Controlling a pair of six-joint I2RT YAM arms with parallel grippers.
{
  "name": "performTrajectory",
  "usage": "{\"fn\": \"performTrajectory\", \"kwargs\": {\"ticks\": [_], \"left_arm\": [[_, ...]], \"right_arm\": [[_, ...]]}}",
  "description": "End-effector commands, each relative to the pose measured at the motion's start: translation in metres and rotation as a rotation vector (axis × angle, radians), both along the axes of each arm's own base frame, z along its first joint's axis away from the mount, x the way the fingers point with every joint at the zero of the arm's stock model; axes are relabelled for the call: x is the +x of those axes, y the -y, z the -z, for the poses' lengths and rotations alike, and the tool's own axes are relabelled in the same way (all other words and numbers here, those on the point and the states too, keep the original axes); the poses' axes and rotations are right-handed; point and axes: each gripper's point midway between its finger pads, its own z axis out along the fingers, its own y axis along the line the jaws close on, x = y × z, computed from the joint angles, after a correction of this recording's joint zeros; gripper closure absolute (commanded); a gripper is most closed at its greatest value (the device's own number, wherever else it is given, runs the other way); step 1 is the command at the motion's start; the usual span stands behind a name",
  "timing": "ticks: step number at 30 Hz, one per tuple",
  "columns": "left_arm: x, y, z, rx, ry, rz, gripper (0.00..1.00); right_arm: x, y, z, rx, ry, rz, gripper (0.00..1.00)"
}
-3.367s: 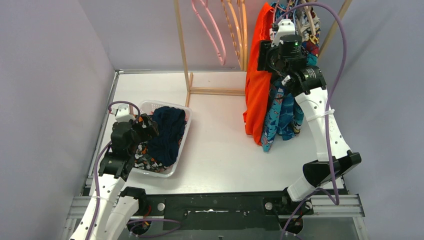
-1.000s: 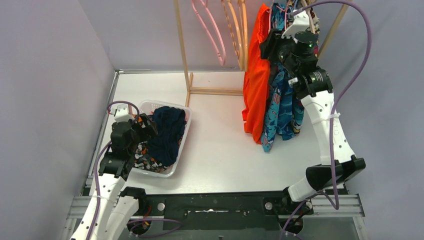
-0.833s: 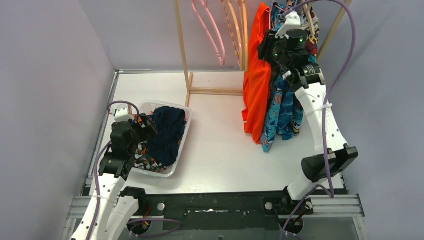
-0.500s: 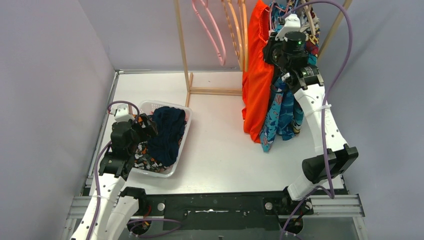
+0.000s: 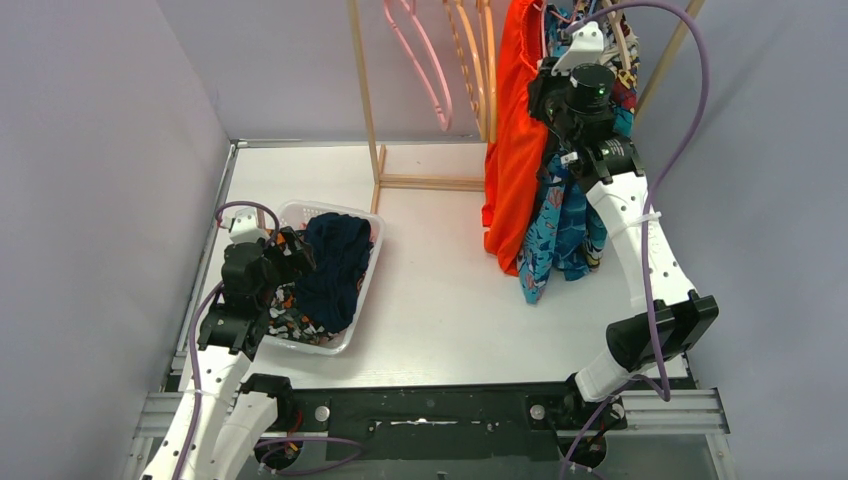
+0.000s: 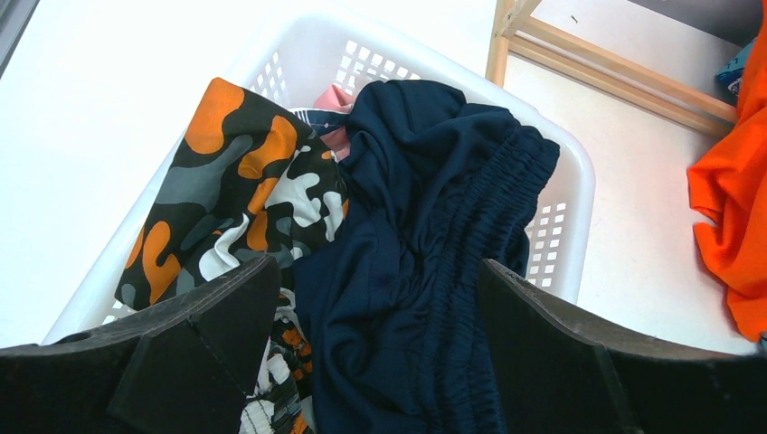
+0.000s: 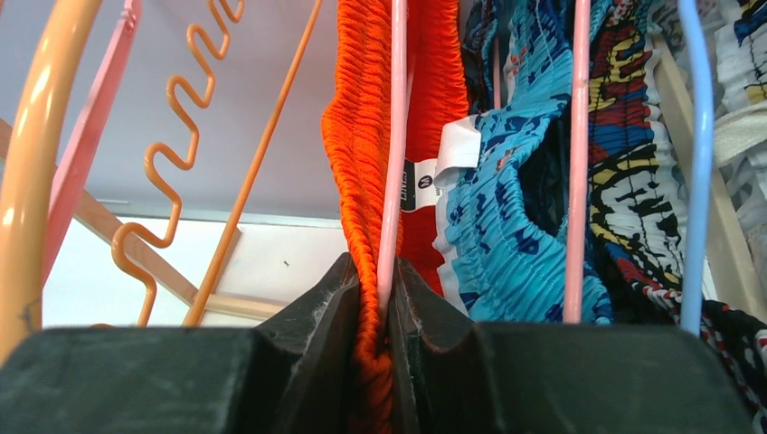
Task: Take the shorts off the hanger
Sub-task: Pick up the hanger from the clothes rod.
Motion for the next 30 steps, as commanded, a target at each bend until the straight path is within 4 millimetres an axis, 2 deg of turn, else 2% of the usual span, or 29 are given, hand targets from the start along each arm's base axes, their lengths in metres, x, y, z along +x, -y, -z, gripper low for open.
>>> {"fn": "performTrajectory", "kwargs": {"ticks": [1, 8, 10, 13, 16, 22, 30], "left_arm": [[0.007, 0.001, -0.019, -0.005, 0.078, 0.009, 0.2], [0.007, 0.001, -0.018, -0.004, 0.077, 0.007, 0.2], [0.008, 0.001, -0.018, -0.004, 0.074, 0.006, 0.2], [0.008, 0.001, -0.017, -0.004, 0.073, 0.008, 0.2], [0.007, -0.001, -0.018, -0.001, 0.075, -0.002, 0.2], [0.007, -0.003, -0.017, 0.005, 0.069, -0.014, 0.2], [0.009, -0.001, -0.014, 0.002, 0.057, -0.001, 0.2]], "right_arm": [[-0.028, 0.007, -0.108, 0.097, 0.306, 0.003, 1.0], [-0.051, 0.001, -0.094, 0.162, 0.25, -0.044, 1.0], [-0.06, -0.004, -0.1, 0.153, 0.271, -0.092, 1.0], [-0.059, -0.004, -0.115, 0.124, 0.269, -0.104, 1.0], [-0.062, -0.006, -0.119, 0.122, 0.254, -0.124, 1.0], [-0.075, -0.005, -0.082, 0.172, 0.182, -0.122, 1.0], [-0.107, -0.014, -0.033, 0.218, 0.05, -0.191, 1.0]]}}
